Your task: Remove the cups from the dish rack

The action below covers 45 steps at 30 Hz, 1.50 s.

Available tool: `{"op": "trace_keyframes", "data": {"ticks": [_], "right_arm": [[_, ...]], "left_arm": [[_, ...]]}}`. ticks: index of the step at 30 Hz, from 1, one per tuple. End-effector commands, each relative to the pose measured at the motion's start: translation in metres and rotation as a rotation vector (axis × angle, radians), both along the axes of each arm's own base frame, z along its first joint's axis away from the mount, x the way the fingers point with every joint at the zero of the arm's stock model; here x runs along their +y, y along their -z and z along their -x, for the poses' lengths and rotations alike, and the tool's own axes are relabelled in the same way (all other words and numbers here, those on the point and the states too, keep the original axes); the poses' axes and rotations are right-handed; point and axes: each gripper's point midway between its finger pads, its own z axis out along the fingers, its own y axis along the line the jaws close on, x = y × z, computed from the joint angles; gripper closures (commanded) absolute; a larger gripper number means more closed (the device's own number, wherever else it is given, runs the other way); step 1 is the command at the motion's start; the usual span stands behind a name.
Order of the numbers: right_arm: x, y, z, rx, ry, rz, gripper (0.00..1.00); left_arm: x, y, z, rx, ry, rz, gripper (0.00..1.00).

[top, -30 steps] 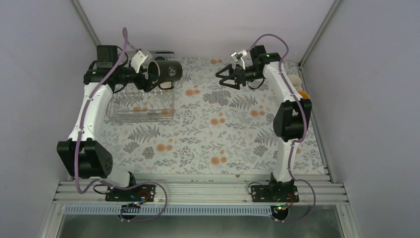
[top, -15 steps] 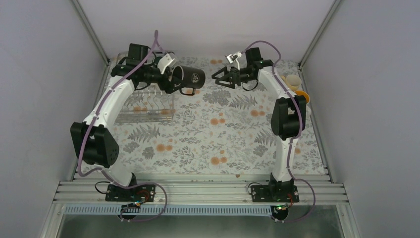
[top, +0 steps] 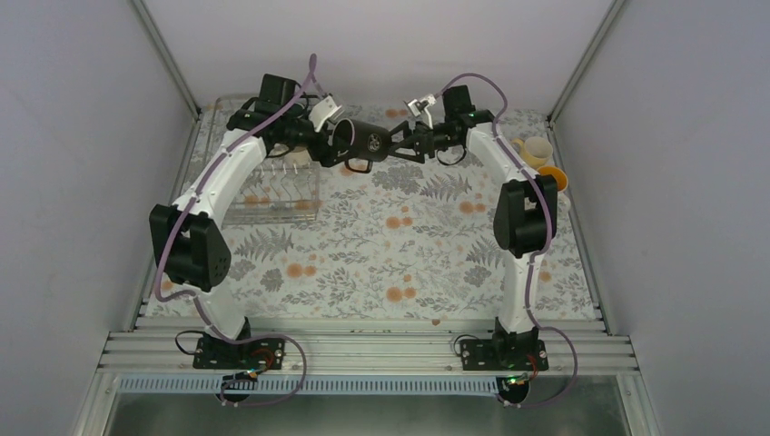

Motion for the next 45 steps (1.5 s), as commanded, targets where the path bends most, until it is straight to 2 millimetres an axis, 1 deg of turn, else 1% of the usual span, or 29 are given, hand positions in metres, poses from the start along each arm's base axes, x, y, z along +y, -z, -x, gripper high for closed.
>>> {"op": "trace_keyframes", "data": {"ticks": [1, 6, 8, 11, 14, 19, 22, 26, 27, 30, 32, 33, 34, 35, 37, 40, 42, 45], "right_arm": [[-0.005, -0.027, 0.025, 0.052, -0.131, -0.199, 0.01], [-0.004, -0.029, 0.029, 0.069, -0.126, -0.2, 0.05], [-0.004, -0.033, 0.031, 0.069, -0.123, -0.201, 0.08], [-0.006, -0.045, 0.036, 0.063, -0.12, -0.205, 0.14], [-0.007, -0.059, 0.042, 0.037, -0.123, -0.212, 0.17], [-0.01, -0.081, 0.053, -0.01, -0.13, -0.22, 0.19], [-0.012, -0.092, 0.059, -0.029, -0.136, -0.223, 0.24], [-0.014, -0.108, 0.063, -0.046, -0.137, -0.224, 0.35], [-0.014, -0.111, 0.065, -0.05, -0.137, -0.224, 0.39], [-0.016, -0.118, 0.068, -0.057, -0.14, -0.224, 0.55], [-0.016, -0.121, 0.07, -0.064, -0.141, -0.226, 0.72], [-0.016, -0.123, 0.071, -0.068, -0.143, -0.227, 0.84], [-0.017, -0.123, 0.072, -0.072, -0.141, -0.226, 0.94], [-0.017, -0.125, 0.073, -0.071, -0.141, -0.227, 0.96], [-0.018, -0.129, 0.076, -0.074, -0.14, -0.229, 0.96], [-0.02, -0.136, 0.084, -0.095, -0.14, -0.234, 0.97], [-0.022, -0.143, 0.09, -0.112, -0.141, -0.238, 0.96], [-0.025, -0.15, 0.101, -0.134, -0.149, -0.24, 0.97]], "left_arm": [[-0.014, -0.046, -0.009, -0.131, 0.038, 0.074, 0.49], [-0.022, -0.048, -0.014, -0.138, 0.047, 0.088, 0.49], [-0.026, -0.046, -0.014, -0.137, 0.056, 0.092, 0.48], [-0.031, -0.041, -0.015, -0.131, 0.067, 0.091, 0.48], [-0.036, -0.035, -0.015, -0.124, 0.076, 0.094, 0.47], [-0.047, -0.032, -0.012, -0.124, 0.101, 0.105, 0.45], [-0.053, -0.03, -0.01, -0.119, 0.119, 0.106, 0.42], [-0.061, -0.026, -0.007, -0.116, 0.139, 0.095, 0.41], [-0.064, -0.023, -0.007, -0.105, 0.145, 0.095, 0.4], [-0.071, -0.023, -0.004, -0.102, 0.161, 0.095, 0.39], [-0.077, -0.025, -0.001, -0.108, 0.175, 0.095, 0.37], [-0.081, -0.025, 0.001, -0.109, 0.184, 0.092, 0.35], [-0.084, -0.026, 0.003, -0.109, 0.193, 0.089, 0.33], [-0.087, -0.025, 0.004, -0.106, 0.2, 0.087, 0.3], [-0.091, -0.022, 0.005, -0.104, 0.207, 0.077, 0.23], [-0.094, -0.015, 0.003, -0.097, 0.206, 0.064, 0.05], [-0.095, -0.011, 0.002, -0.095, 0.206, 0.055, 0.0], [-0.096, -0.008, 0.001, -0.097, 0.203, 0.048, 0.0]]}}
